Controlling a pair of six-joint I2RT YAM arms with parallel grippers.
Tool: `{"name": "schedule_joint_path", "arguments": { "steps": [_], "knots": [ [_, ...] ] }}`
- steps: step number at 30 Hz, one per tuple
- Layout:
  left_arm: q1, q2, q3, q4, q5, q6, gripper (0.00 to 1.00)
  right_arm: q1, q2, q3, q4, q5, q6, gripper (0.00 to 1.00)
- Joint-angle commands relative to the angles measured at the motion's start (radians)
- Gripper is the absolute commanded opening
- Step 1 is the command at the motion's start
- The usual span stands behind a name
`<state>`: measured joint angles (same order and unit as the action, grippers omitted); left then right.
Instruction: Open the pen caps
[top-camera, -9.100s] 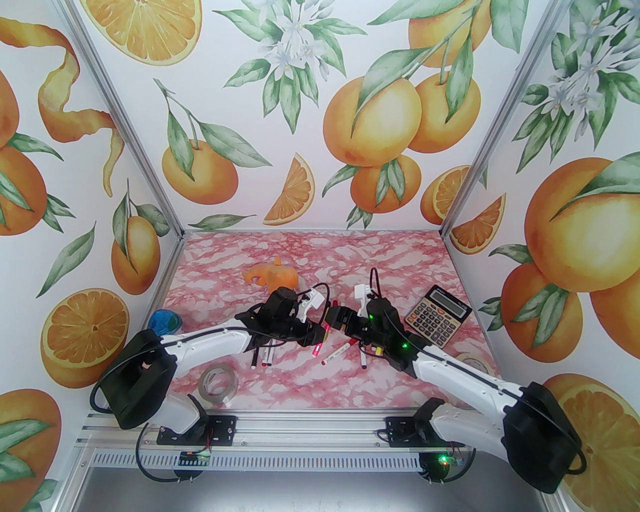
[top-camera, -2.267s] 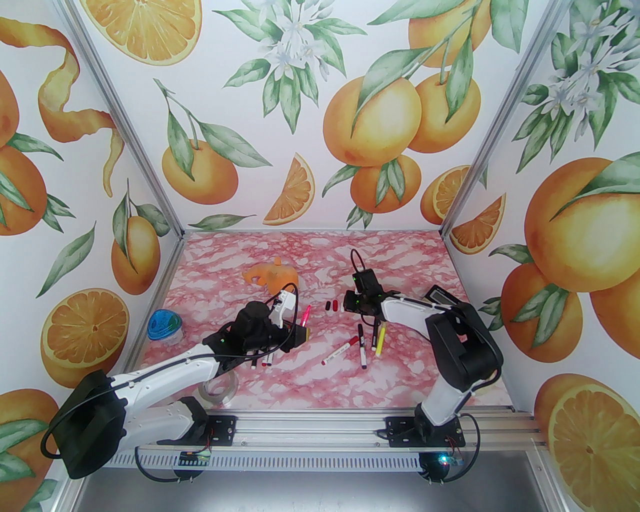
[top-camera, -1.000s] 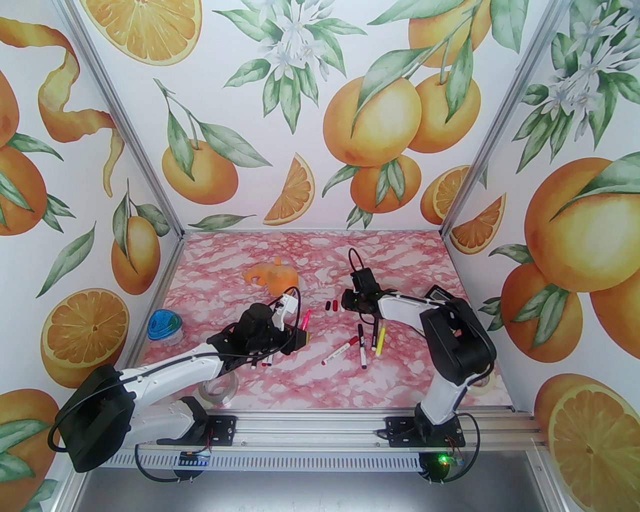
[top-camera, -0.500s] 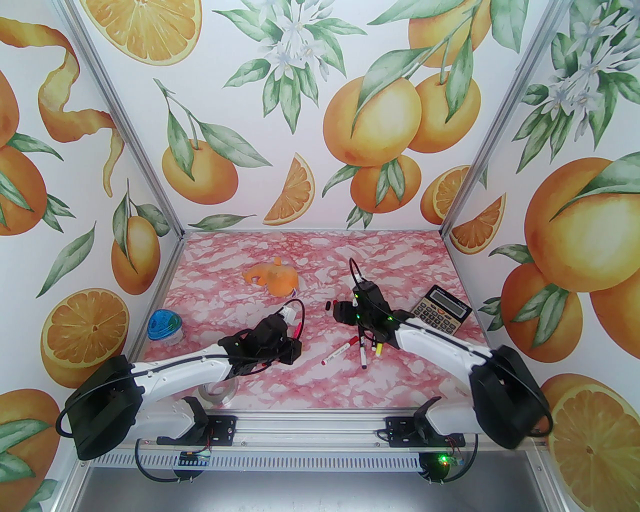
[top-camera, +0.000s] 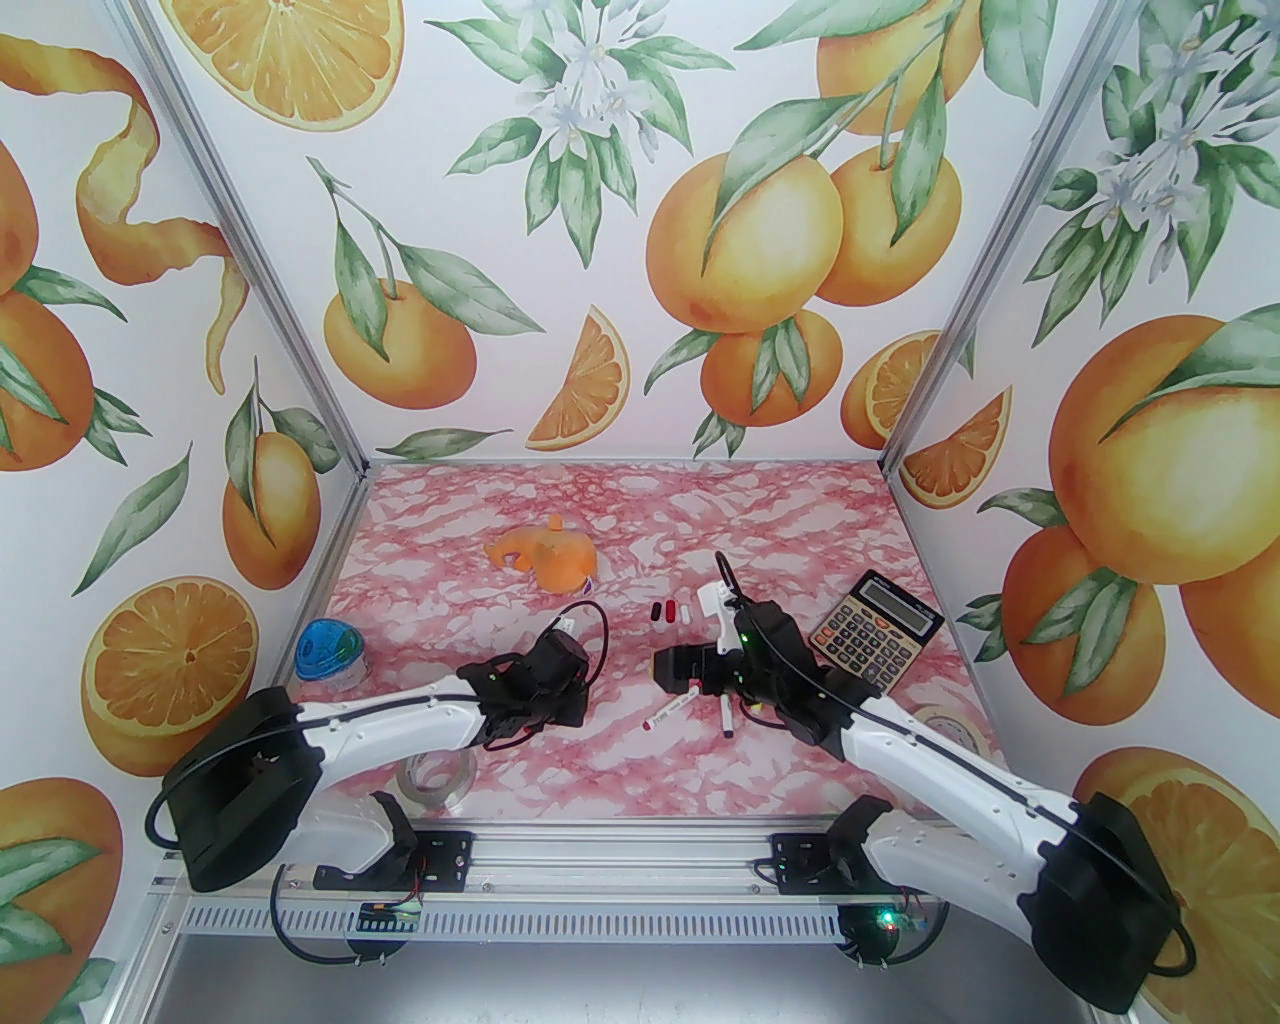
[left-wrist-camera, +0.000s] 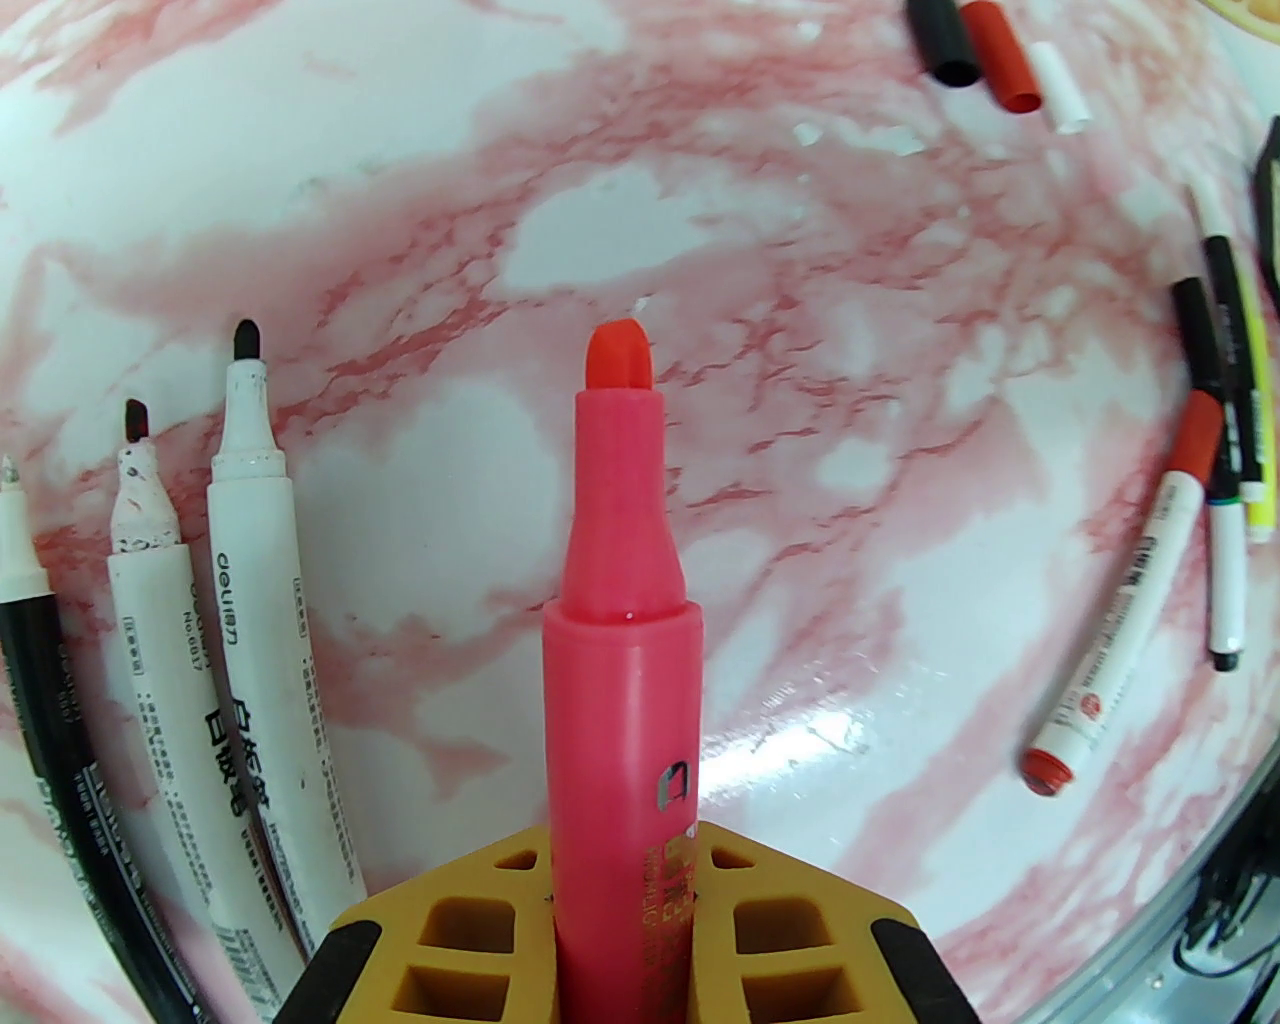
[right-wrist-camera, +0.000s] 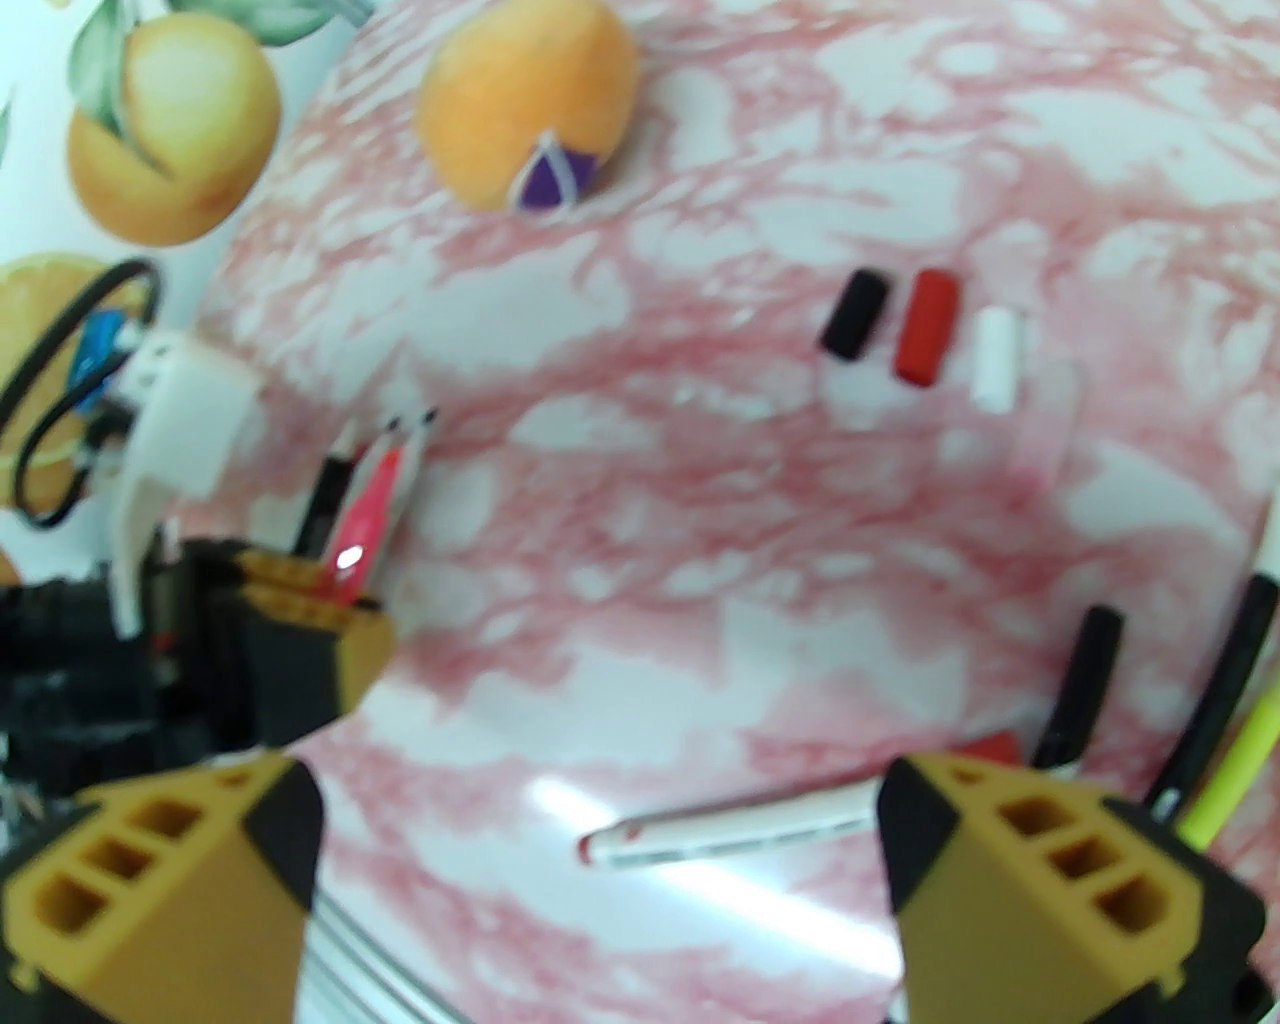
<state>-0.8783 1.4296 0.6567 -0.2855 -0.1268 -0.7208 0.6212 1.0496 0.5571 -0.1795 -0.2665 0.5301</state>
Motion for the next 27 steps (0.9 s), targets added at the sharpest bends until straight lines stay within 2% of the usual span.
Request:
{"name": "schedule_joint_path", "arguments": {
  "steps": [1,7,17,27],
  "knots": [
    [-0.004,0.024,0.038,-0.018,-0.043,-0.025,0.1,0.006,-0.015,-0.022,0.031,-0.081,0.011,1.0],
    [-0.004,0.076,0.066,-0.04,-0.091,-0.028,0.1,0.007,-0.001,-0.024,0.04,-0.074,0.021,1.0],
    [-0.012,0.097,0.067,-0.057,-0.11,-0.041,0.14,0.007,0.026,-0.003,0.035,-0.066,0.018,1.0],
    [-0.033,0.115,0.07,-0.07,-0.123,-0.056,0.22,0.007,0.028,0.001,0.024,-0.056,0.015,1.0]
  ]
}}
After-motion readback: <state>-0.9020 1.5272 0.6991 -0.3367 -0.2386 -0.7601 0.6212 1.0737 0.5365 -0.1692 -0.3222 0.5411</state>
